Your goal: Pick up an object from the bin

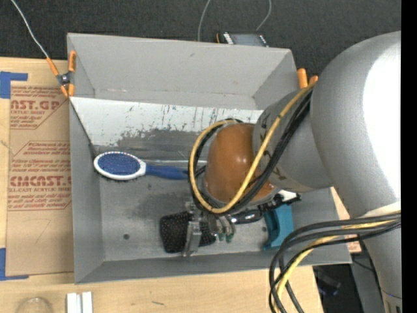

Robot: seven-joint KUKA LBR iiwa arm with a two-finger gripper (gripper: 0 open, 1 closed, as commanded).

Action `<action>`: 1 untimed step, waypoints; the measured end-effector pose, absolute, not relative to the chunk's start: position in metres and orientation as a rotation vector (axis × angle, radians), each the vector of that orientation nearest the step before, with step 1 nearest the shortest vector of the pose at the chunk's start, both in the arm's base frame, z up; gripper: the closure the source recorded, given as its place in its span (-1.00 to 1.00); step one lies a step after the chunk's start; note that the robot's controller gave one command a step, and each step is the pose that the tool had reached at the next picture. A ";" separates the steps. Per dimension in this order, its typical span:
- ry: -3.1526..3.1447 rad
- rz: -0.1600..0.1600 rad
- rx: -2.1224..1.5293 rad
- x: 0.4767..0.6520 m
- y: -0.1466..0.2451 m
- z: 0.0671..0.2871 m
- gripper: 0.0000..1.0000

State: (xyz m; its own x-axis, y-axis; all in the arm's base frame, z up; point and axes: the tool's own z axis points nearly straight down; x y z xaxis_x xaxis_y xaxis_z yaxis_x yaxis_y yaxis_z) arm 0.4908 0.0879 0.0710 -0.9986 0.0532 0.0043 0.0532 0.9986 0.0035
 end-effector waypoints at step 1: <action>-3.138 -0.004 -0.050 0.492 0.095 0.071 1.00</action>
Offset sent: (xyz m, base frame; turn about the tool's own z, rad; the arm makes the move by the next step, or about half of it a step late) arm 0.0000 0.0076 -0.0010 -0.0215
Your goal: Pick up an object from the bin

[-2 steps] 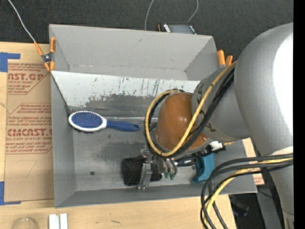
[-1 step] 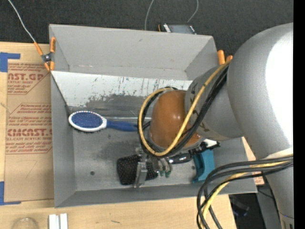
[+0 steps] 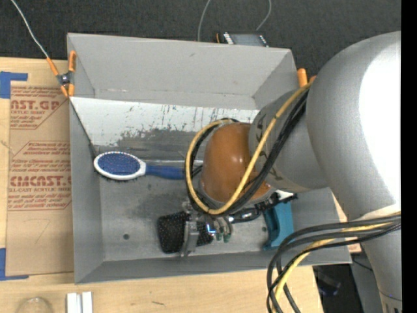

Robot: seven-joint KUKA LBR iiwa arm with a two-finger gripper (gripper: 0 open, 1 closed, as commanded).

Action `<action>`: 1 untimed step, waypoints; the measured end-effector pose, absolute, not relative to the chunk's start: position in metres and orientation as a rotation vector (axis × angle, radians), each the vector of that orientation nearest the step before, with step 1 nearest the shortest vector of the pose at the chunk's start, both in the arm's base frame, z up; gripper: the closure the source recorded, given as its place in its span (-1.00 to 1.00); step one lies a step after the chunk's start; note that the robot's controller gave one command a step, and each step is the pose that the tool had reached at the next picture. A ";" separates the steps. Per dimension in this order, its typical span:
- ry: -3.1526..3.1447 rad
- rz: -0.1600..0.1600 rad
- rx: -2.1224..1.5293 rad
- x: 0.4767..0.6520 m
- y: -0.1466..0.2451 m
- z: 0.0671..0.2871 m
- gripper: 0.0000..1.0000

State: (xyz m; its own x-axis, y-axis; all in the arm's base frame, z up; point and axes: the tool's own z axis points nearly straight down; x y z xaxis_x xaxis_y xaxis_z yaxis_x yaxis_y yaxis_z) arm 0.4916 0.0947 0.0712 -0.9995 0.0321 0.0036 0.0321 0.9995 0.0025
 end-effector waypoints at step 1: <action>-3.138 -0.006 0.104 0.563 0.072 0.104 1.00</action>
Offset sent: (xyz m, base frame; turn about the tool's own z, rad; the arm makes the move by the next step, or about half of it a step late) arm 0.0696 -0.0221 0.0327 -0.1010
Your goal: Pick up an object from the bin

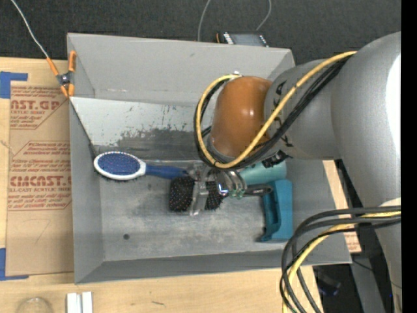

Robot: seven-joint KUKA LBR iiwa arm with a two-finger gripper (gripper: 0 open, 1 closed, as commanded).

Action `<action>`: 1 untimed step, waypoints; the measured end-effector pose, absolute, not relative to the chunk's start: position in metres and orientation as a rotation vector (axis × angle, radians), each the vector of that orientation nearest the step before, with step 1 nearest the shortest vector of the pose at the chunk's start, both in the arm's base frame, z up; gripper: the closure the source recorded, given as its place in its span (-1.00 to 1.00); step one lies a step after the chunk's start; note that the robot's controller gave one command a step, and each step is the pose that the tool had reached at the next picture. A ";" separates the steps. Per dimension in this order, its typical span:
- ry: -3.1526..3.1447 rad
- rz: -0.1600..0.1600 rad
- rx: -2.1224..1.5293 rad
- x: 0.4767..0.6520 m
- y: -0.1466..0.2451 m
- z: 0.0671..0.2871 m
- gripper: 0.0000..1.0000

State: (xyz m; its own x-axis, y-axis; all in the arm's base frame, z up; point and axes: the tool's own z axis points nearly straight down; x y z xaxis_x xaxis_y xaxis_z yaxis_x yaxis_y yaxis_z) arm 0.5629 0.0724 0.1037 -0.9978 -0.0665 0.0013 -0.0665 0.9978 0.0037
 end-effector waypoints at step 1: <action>-3.148 -0.008 0.144 0.589 0.092 0.256 1.00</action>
Offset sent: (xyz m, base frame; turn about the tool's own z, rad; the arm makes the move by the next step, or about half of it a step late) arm 0.0244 0.0193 0.1481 -0.0246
